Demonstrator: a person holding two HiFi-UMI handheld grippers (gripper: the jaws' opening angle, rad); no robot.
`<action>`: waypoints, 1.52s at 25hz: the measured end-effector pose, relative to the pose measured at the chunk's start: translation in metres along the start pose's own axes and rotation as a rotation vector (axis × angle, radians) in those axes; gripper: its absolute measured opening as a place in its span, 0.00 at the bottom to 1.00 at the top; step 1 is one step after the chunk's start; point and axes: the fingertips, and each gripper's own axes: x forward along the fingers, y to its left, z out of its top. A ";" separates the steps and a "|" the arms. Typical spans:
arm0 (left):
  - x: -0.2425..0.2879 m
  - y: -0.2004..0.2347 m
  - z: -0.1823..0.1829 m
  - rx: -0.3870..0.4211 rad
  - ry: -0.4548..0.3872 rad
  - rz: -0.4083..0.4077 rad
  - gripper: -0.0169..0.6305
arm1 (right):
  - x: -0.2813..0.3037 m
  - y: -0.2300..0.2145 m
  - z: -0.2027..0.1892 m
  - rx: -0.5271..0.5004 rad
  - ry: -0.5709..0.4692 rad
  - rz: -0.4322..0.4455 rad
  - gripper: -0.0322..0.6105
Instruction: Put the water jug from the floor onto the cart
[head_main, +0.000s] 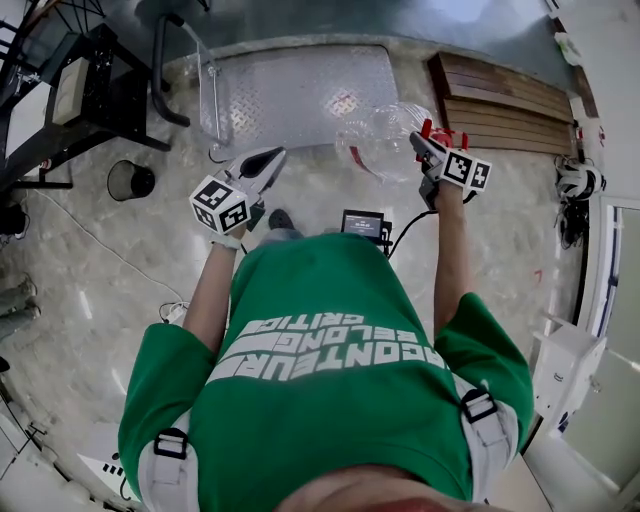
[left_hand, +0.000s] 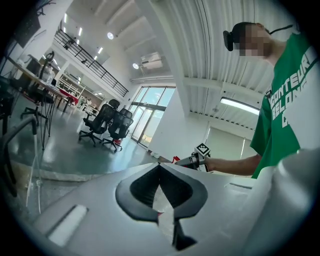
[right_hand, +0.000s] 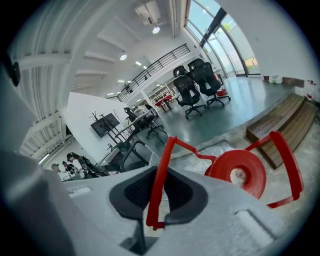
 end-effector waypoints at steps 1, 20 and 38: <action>-0.004 0.005 0.002 0.004 -0.003 0.004 0.04 | 0.004 0.003 0.004 -0.005 -0.005 0.002 0.10; -0.026 0.080 0.026 -0.016 -0.043 0.168 0.04 | 0.146 0.052 0.042 -0.065 0.120 0.136 0.11; 0.061 0.233 0.078 -0.060 0.033 0.240 0.04 | 0.332 0.033 0.095 -0.112 0.353 0.241 0.10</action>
